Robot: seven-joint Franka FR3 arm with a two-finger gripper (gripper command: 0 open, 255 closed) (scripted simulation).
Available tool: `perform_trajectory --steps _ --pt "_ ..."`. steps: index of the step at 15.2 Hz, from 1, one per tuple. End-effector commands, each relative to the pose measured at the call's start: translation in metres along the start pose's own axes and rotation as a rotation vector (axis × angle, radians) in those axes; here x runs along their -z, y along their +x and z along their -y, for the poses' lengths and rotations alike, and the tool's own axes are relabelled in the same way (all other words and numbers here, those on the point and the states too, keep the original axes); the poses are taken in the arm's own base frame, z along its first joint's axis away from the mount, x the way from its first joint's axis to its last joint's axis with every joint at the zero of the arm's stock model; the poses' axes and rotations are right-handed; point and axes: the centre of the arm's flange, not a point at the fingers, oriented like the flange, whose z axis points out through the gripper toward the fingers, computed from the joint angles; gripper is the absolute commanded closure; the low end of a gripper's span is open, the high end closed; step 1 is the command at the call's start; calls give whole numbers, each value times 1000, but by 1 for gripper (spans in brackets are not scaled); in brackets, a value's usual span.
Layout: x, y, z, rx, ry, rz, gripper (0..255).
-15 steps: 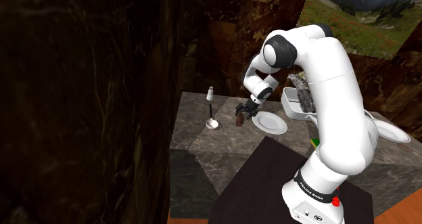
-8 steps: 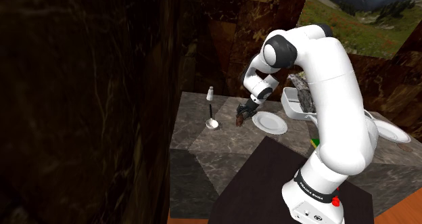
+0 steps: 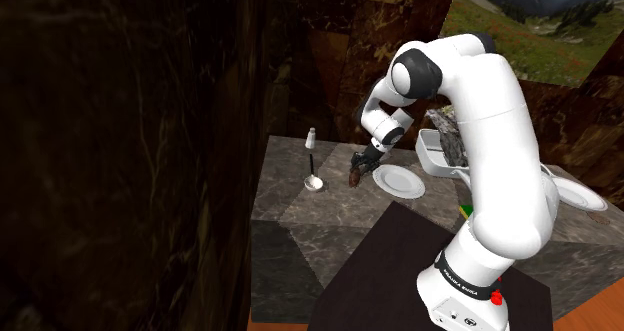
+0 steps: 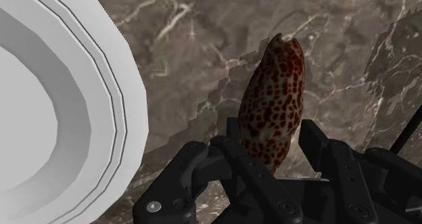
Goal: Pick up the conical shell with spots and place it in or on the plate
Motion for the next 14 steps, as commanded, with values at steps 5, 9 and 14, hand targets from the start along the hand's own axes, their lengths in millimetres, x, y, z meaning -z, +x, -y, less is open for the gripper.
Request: perform_trajectory --steps 5,9,14 --pt "30 4 11 0 0 1 255" --pt "50 6 18 0 0 1 255" --pt "75 9 27 0 0 1 255"
